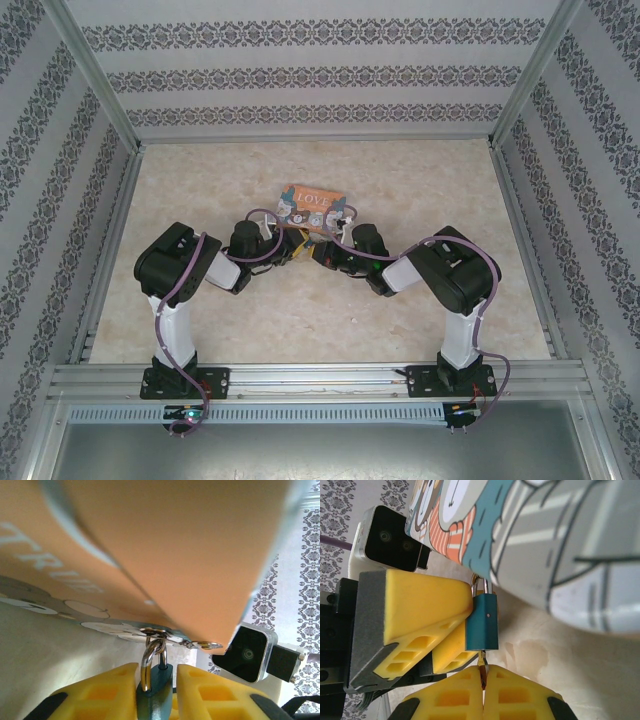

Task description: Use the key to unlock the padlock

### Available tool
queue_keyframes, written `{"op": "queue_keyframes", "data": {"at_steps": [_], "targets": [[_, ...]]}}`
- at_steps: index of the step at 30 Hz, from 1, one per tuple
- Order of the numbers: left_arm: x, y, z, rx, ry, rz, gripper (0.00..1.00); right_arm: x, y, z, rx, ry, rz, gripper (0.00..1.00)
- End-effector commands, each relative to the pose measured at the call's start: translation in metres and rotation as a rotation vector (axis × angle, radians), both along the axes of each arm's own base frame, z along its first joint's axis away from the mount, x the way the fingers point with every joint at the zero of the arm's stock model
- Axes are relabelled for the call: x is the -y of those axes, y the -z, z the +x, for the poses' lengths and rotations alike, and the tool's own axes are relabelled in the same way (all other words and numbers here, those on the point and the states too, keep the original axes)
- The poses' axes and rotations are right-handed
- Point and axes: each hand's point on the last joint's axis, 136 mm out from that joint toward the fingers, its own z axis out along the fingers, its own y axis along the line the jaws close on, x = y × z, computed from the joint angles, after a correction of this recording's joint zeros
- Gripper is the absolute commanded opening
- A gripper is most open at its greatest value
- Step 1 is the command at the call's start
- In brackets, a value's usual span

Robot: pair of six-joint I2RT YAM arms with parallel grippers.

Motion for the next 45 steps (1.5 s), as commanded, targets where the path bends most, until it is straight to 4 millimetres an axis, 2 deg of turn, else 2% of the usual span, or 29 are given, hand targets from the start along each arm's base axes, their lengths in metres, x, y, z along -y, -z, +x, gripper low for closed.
{"op": "queue_keyframes", "data": {"at_steps": [1, 5, 13, 18, 25, 29, 36, 42, 45], "targets": [[0.01, -0.008, 0.001, 0.024, 0.032, -0.019, 0.21, -0.007, -0.02, 0.011, 0.057, -0.015, 0.06, 0.0], [0.01, -0.01, 0.0, 0.018, 0.032, -0.021, 0.14, -0.005, -0.021, 0.012, 0.058, -0.003, 0.065, 0.02], [0.005, -0.009, -0.002, -0.042, 0.007, 0.0, 0.12, 0.005, -0.023, 0.012, 0.08, 0.025, 0.047, 0.13], [0.001, -0.018, -0.004, -0.063, -0.014, 0.014, 0.13, 0.022, -0.022, 0.008, 0.111, 0.059, 0.006, 0.22], [-0.008, -0.019, -0.009, -0.152, -0.065, 0.047, 0.13, 0.046, -0.042, 0.0, 0.262, 0.071, -0.119, 0.33], [-0.008, -0.023, -0.01, -0.179, -0.086, 0.013, 0.13, 0.055, -0.062, -0.006, 0.413, 0.04, -0.274, 0.36], [0.0, -0.026, -0.014, -0.23, -0.085, -0.037, 0.12, 0.061, -0.102, -0.026, 0.838, -0.098, -0.666, 0.41], [0.002, -0.028, -0.018, -0.256, -0.094, -0.042, 0.12, 0.061, -0.109, -0.046, 1.221, -0.292, -0.919, 0.41], [0.003, -0.028, -0.019, -0.261, -0.093, -0.045, 0.12, 0.057, -0.11, -0.049, 1.316, -0.382, -0.976, 0.41]]}}
